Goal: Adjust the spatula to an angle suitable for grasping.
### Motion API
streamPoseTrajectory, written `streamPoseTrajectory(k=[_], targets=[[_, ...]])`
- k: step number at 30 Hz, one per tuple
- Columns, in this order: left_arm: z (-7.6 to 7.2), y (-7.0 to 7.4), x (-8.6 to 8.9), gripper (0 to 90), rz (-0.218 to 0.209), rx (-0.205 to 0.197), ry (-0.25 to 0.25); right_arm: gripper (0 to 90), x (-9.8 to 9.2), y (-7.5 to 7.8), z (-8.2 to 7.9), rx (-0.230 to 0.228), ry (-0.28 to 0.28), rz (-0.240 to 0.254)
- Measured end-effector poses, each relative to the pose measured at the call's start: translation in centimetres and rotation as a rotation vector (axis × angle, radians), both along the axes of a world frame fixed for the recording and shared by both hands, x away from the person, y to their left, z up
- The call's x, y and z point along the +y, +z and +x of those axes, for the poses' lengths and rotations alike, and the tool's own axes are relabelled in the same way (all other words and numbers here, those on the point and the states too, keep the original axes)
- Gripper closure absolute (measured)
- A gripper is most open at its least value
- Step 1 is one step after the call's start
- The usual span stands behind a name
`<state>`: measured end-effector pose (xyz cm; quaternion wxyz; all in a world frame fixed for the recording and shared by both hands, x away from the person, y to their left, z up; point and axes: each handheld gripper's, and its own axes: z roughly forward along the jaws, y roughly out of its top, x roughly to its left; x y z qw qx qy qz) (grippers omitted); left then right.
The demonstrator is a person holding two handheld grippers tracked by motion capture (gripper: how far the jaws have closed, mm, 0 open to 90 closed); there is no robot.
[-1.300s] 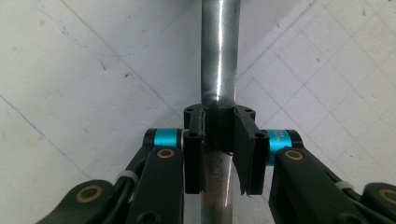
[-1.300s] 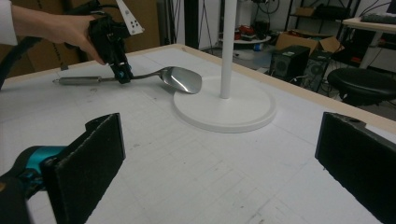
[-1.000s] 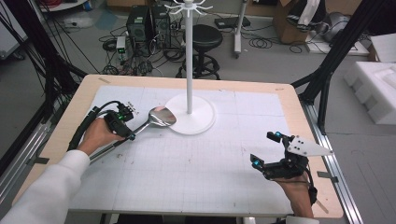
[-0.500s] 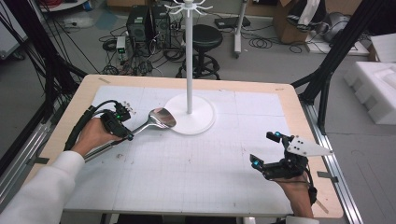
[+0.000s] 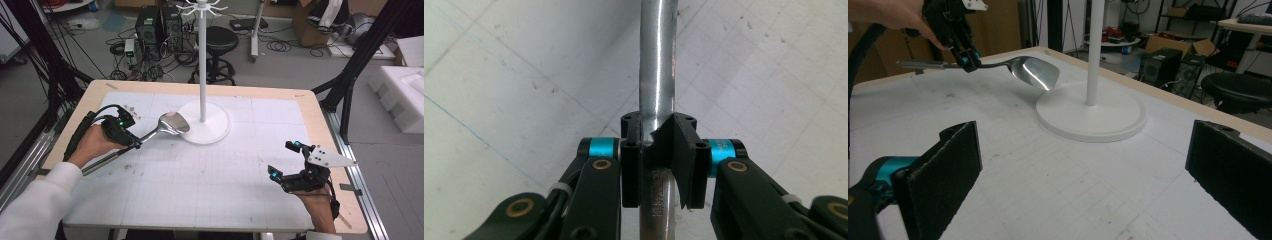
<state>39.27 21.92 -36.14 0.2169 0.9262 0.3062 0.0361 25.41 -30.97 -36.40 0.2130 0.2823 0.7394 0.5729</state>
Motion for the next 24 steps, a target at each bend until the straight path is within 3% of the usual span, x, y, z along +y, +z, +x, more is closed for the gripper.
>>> streamPoseTrajectory(k=[13,18,23,24], targets=[[-1.9,1.7,-2.1,75.3,-0.041,-0.037,-0.132,0.4,0.1,0.2,-0.1,-0.003,0.007,-0.008],[-2.8,2.0,-3.8,75.2,-0.058,-0.031,-0.182,0.4,0.1,0.3,-0.1,-0.008,0.007,-0.008],[-3.3,2.1,-5.3,75.3,-0.046,-0.036,-0.23,0.4,0.1,0.4,-0.1,-0.009,0.009,-0.008],[-3.6,2.1,-6.2,75.2,-0.044,-0.041,-0.259,0.4,0.1,0.4,-0.2,-0.007,0.01,-0.008]])
